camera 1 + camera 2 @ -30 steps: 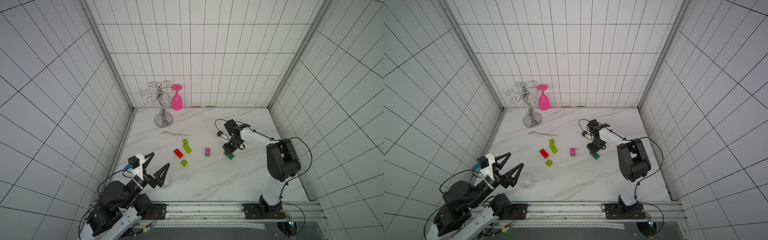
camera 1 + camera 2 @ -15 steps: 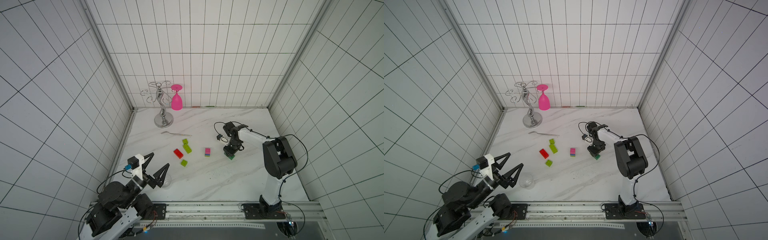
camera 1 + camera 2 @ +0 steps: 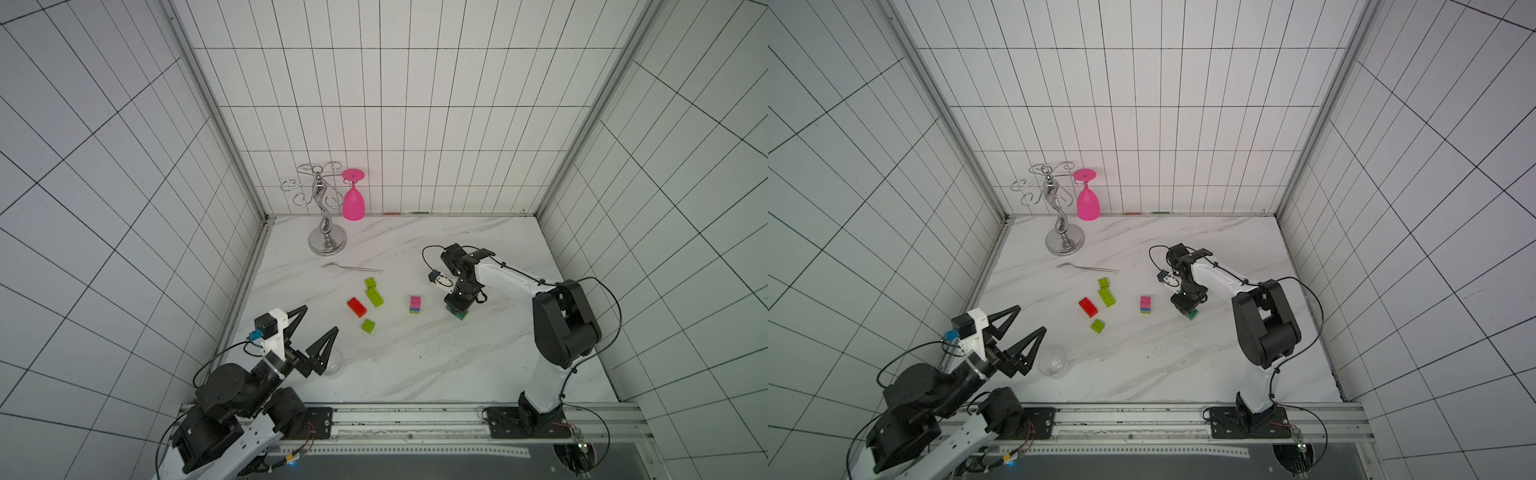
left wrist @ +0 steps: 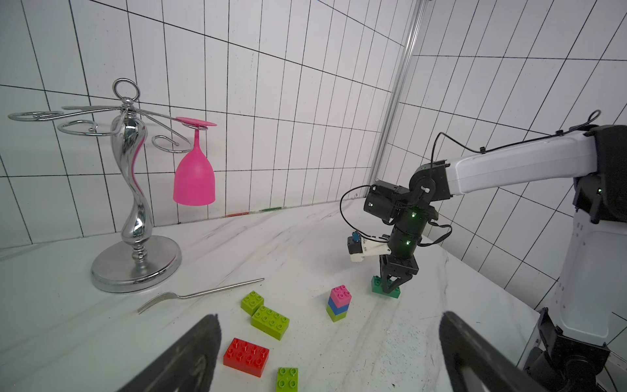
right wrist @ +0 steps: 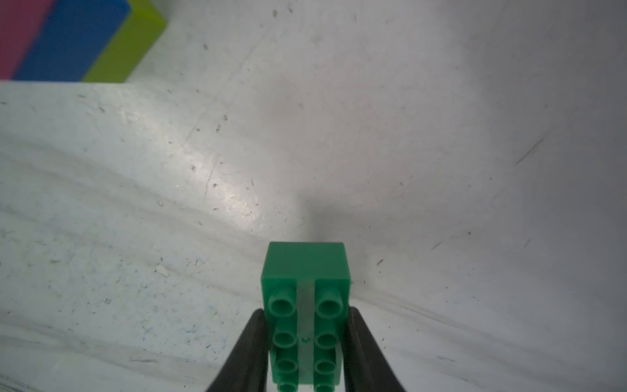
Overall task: Assemble a spoon with lego
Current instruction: Pick up the lego brick from the center of the board, then assemble the lego brick with the lego brick.
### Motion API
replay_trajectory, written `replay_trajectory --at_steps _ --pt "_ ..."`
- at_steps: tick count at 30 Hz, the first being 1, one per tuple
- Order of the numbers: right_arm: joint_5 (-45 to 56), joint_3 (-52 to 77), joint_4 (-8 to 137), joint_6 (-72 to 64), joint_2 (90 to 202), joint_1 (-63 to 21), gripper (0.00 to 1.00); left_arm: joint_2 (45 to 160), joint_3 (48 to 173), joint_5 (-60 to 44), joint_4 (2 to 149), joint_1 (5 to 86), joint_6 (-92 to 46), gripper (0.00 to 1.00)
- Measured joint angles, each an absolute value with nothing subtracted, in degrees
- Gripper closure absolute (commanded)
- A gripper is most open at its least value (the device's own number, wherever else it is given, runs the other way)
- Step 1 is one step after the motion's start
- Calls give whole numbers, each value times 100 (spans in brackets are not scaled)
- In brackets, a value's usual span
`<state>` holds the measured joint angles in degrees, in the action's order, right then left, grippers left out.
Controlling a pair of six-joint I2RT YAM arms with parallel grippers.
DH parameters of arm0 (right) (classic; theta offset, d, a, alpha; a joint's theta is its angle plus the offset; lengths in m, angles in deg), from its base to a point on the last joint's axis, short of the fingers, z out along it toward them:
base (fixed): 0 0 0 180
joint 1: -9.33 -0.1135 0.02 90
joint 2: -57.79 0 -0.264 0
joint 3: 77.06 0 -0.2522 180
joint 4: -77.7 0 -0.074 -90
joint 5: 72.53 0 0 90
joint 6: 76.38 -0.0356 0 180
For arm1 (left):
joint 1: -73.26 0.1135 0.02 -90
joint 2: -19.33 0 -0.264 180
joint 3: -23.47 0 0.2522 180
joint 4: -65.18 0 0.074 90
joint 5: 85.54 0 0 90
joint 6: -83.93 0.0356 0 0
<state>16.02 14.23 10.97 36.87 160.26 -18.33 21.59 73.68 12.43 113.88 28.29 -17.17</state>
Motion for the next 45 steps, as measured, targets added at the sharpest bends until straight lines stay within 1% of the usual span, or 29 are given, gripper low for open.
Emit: replay_trajectory --at_steps 4,8,12,18,22,31,38,45 --pt "1663 896 828 3844 15843 -2158 76 2159 7368 1254 11388 2829 -1717 2" --pt "1860 205 592 4133 15941 -2733 75 2159 7362 1284 11388 2829 -1706 1" --pt "1842 -693 273 4450 16437 -3144 74 2159 7357 1339 11390 2829 -1701 1" --pt "1821 -1574 -84 4813 17176 -3247 74 2159 7357 1411 11392 2829 -1699 1" --pt "1814 -1738 -254 5020 17417 -3291 73 2159 7357 1435 11392 2829 -1699 1" --pt "1801 -1740 -403 5484 17495 -3395 72 2159 7340 1479 11395 2829 -1699 1" --pt "1799 -1819 -420 5650 17788 -3395 72 2159 7338 1483 11392 2829 -1697 1" --pt "1801 -1832 -418 5724 17823 -3391 72 2159 7335 1496 11392 2829 -1697 1"
